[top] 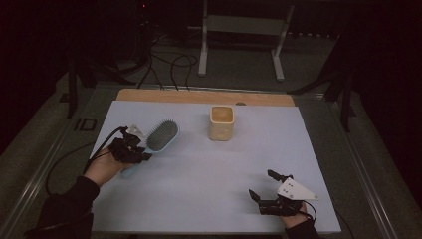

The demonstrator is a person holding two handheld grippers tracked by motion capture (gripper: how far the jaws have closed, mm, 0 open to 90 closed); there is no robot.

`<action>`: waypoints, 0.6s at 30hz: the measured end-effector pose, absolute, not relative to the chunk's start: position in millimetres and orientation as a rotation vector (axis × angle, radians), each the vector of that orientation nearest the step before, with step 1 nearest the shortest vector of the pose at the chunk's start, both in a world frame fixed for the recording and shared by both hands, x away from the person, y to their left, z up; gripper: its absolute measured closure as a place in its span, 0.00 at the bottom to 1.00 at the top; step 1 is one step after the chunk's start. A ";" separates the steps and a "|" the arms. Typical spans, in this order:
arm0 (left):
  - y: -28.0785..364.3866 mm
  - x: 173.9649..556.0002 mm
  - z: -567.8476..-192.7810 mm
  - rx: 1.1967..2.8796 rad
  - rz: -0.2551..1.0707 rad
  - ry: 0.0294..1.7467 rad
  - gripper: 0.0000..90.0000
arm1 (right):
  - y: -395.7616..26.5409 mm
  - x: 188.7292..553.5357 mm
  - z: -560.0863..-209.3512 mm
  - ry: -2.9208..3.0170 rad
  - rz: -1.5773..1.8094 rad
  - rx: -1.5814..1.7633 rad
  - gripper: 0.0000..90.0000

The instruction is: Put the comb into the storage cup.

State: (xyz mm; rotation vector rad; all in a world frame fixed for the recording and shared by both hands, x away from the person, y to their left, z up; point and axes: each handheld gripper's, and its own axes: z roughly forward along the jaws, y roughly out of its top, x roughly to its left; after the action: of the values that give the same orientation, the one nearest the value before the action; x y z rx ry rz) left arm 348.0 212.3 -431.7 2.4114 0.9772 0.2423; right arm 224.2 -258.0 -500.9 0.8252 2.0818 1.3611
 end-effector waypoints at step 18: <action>195.1 347.9 -399.5 2.259 0.304 0.921 0.78 | -258.2 224.4 -500.5 2.076 1.364 0.822 0.11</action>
State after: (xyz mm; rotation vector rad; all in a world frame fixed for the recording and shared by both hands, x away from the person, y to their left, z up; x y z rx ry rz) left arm 347.9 195.1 -399.5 2.2595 0.9211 0.3044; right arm 224.4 -258.2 -500.5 0.8218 2.0762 1.3638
